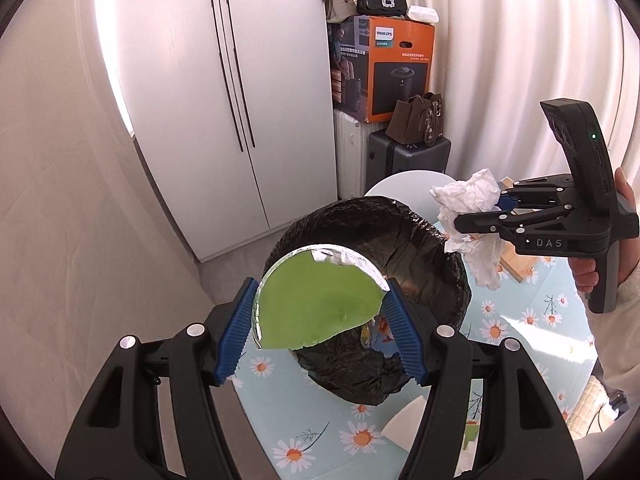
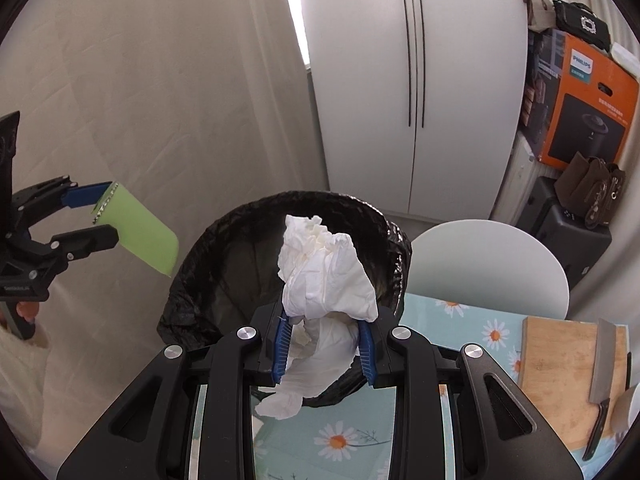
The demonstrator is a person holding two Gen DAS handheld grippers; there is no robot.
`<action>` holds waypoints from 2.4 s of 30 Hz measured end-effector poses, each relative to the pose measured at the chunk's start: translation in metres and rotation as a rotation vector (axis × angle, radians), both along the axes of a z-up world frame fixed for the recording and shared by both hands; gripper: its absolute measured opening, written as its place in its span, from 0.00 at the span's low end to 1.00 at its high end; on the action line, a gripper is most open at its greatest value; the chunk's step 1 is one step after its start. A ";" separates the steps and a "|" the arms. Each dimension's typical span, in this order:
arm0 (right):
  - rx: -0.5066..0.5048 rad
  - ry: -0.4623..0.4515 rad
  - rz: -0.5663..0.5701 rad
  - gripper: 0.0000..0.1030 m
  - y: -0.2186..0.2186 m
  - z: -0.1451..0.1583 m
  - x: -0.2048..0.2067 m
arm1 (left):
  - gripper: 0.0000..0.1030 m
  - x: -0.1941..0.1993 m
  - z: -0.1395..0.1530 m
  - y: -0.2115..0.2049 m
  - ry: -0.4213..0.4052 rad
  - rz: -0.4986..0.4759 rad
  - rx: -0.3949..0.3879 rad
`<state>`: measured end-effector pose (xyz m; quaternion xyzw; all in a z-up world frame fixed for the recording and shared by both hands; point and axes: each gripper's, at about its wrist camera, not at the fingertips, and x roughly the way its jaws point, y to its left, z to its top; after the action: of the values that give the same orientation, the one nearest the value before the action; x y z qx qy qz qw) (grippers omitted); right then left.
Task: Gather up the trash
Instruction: 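Carry the green cup and tissue over the bin and release both, then move both open tools back from the bin toward the table trash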
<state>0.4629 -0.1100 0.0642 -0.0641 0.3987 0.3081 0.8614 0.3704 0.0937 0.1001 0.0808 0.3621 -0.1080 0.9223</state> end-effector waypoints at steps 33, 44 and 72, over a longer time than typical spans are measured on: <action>-0.070 0.023 0.035 0.59 0.042 -0.070 0.055 | 0.84 0.087 -0.100 -0.010 0.227 -0.147 0.052; -0.025 -0.063 -0.047 0.85 0.011 -0.040 0.020 | 0.94 0.029 -0.081 0.002 0.183 0.008 0.079; -0.057 -0.031 -0.007 0.86 -0.020 -0.055 -0.095 | 0.94 -0.119 -0.111 -0.023 0.257 0.178 0.048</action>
<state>0.3679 -0.1303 0.0089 -0.0918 0.3941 0.2927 0.8664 0.2509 0.0705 -0.0110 0.0559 0.4852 -0.0268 0.8722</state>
